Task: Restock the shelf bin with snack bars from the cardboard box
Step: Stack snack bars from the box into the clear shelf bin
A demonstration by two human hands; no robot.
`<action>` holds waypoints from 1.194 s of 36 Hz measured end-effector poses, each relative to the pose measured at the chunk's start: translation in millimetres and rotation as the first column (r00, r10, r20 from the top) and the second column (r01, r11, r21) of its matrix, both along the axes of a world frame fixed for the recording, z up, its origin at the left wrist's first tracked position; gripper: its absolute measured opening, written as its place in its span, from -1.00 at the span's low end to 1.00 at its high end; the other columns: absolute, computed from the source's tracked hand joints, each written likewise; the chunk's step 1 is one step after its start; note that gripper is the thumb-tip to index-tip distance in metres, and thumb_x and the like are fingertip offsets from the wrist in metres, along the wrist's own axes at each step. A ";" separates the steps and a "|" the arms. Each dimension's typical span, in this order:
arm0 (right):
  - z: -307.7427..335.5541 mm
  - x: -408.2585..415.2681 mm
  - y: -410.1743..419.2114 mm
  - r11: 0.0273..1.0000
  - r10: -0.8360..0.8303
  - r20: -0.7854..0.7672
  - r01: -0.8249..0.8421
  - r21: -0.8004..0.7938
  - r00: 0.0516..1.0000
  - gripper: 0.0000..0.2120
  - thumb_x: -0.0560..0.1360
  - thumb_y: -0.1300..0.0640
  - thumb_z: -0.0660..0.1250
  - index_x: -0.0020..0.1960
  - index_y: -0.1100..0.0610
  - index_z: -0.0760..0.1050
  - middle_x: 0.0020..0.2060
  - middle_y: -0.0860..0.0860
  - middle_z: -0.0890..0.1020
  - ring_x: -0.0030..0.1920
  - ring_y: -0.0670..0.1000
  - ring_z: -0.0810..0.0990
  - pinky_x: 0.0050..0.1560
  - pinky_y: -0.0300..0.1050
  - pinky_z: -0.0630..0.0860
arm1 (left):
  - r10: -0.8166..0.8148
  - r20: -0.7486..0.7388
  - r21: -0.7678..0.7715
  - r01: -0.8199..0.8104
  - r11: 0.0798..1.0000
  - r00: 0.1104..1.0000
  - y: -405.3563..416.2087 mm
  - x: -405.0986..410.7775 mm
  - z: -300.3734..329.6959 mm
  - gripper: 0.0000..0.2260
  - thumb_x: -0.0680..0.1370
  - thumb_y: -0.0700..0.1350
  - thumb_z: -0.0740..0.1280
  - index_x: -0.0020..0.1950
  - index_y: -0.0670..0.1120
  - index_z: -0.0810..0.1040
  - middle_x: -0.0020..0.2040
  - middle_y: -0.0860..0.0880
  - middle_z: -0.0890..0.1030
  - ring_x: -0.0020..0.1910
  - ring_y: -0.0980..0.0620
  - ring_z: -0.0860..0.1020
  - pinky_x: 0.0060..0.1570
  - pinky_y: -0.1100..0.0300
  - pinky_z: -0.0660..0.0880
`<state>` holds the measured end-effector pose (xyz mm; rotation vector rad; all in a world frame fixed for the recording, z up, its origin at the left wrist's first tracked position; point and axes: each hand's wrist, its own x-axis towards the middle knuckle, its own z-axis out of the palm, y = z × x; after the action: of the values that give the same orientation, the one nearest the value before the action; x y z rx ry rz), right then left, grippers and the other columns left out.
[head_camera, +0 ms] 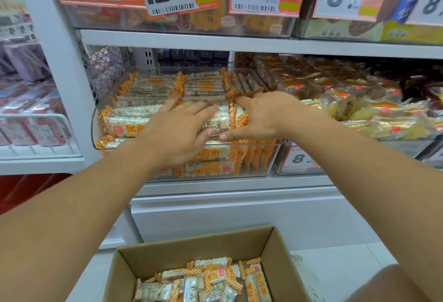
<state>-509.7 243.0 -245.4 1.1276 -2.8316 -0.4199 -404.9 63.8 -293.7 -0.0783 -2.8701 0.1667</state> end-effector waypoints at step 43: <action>-419.3 175.4 63.3 0.939 0.171 0.424 -0.277 0.202 0.889 0.03 0.39 0.35 0.47 0.61 -0.01 -0.10 0.61 0.10 -0.21 0.59 0.33 -0.12 0.53 0.28 0.14 | 0.339 0.858 0.208 -0.864 0.459 0.387 54.3 203.8 -375.2 -0.16 0.34 0.00 0.63 0.45 -0.15 0.23 0.45 -0.22 0.29 0.39 -0.22 0.39 0.30 -0.02 0.46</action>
<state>-334.3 306.4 -664.7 1.7641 -2.9840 -0.6160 -201.0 118.0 -669.0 1.5396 -3.2703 -0.9761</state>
